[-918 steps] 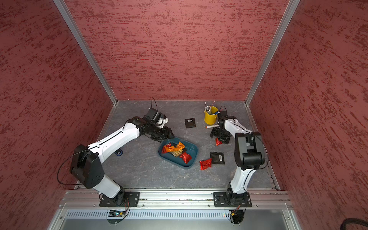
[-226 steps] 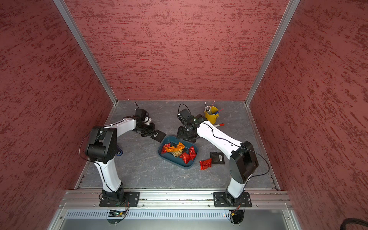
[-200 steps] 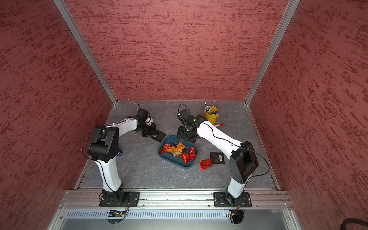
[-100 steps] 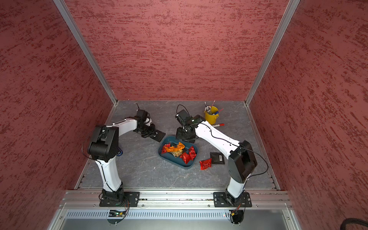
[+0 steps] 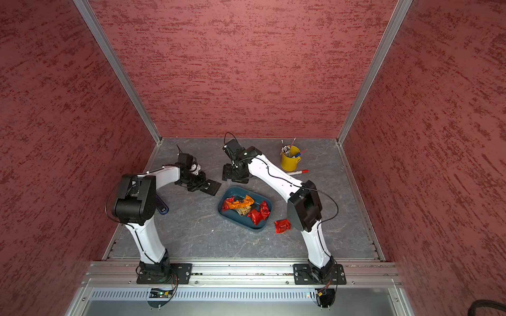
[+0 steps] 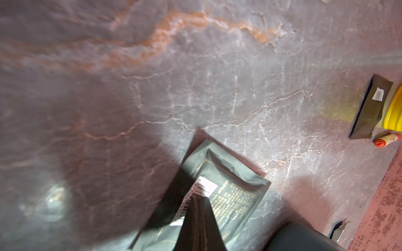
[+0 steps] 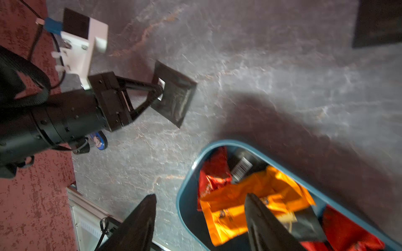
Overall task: Put the tea bags into the storage box
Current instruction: Adjust the tea bag at the center of the board, then pick up the tea bag from the center of the board.
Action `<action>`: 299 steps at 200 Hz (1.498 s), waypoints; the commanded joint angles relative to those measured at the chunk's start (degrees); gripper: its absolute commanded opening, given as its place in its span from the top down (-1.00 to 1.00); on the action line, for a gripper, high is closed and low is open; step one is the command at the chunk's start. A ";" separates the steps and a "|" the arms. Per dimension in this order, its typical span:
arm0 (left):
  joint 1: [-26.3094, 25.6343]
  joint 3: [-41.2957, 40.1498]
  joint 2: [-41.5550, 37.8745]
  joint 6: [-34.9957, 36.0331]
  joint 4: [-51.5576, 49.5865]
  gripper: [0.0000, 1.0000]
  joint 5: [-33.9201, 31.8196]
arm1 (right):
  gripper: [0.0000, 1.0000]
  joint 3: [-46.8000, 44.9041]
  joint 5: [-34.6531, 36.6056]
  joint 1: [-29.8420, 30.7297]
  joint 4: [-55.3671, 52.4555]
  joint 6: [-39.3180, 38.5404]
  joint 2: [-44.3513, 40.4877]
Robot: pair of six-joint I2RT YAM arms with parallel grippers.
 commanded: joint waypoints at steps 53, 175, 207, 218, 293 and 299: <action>-1.59 -1.37 2.13 -0.31 -1.40 1.00 0.20 | -0.49 7.53 -10.93 -4.82 4.67 -2.88 12.82; -4.00 1.03 4.74 -2.45 -0.94 1.00 0.17 | -0.54 5.59 -21.06 -10.38 12.61 -3.19 20.31; -3.99 1.11 4.96 -2.61 -0.74 1.00 0.39 | -0.54 3.27 -22.76 -10.29 15.62 -1.65 20.35; -4.03 1.23 5.04 -2.70 -0.65 1.00 0.48 | -0.54 2.71 -23.20 -10.21 16.30 -1.19 20.41; -4.21 1.09 4.92 -2.58 -0.76 1.00 0.91 | -0.53 -1.77 -27.03 -8.24 25.44 5.30 22.16; -4.16 1.12 4.89 -2.52 -0.69 1.00 0.92 | -0.53 -1.91 -27.39 -8.07 26.28 5.80 22.34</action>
